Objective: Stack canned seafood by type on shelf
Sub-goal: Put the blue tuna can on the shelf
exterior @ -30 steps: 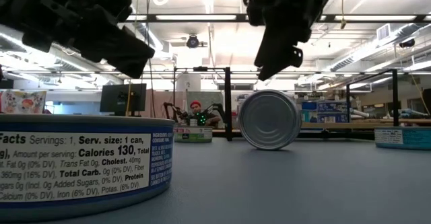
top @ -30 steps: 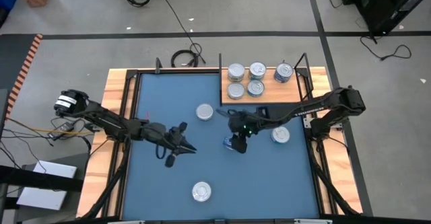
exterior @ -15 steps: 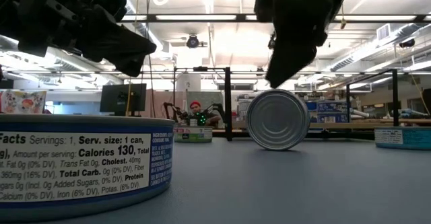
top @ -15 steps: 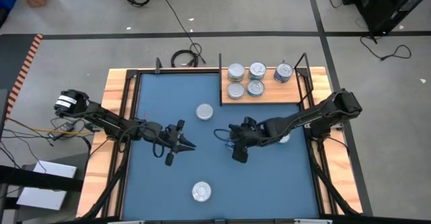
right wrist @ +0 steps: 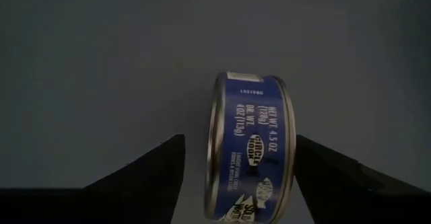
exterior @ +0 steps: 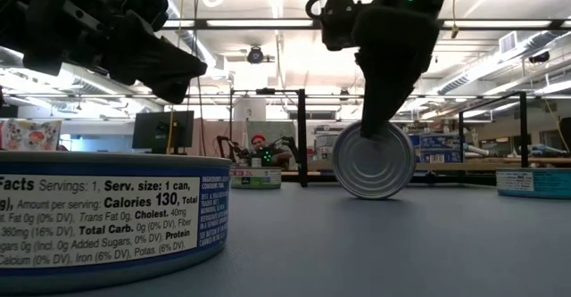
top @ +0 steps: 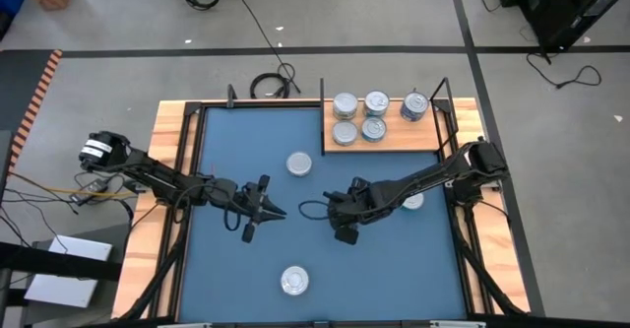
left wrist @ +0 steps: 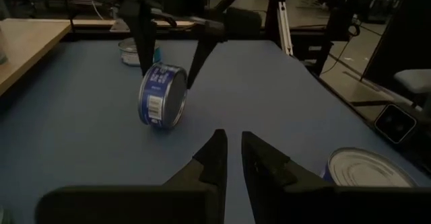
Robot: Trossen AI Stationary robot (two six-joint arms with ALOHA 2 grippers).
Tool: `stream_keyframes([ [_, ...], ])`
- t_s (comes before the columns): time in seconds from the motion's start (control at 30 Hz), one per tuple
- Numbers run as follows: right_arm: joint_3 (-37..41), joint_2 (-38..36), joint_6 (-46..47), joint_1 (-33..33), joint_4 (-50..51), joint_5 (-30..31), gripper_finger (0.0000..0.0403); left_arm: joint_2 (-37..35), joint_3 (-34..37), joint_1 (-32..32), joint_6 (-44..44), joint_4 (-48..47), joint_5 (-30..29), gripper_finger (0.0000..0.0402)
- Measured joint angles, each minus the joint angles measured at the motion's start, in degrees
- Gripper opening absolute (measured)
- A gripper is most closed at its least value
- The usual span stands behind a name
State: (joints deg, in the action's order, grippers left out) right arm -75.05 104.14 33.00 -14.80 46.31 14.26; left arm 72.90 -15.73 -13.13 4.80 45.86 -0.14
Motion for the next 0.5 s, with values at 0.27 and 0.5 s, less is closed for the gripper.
stream_keyframes([
  [0.27,0.0,-0.55,0.3,0.65,1.17,-1.13,0.0187,0.0,0.0,0.0,-0.02,-0.39,0.02,0.005],
  [0.5,-0.04,-0.63,-0.82,1.37,1.37,-2.9,0.0145,0.0,0.0,0.0,-0.02,-0.4,-0.02,0.005],
])
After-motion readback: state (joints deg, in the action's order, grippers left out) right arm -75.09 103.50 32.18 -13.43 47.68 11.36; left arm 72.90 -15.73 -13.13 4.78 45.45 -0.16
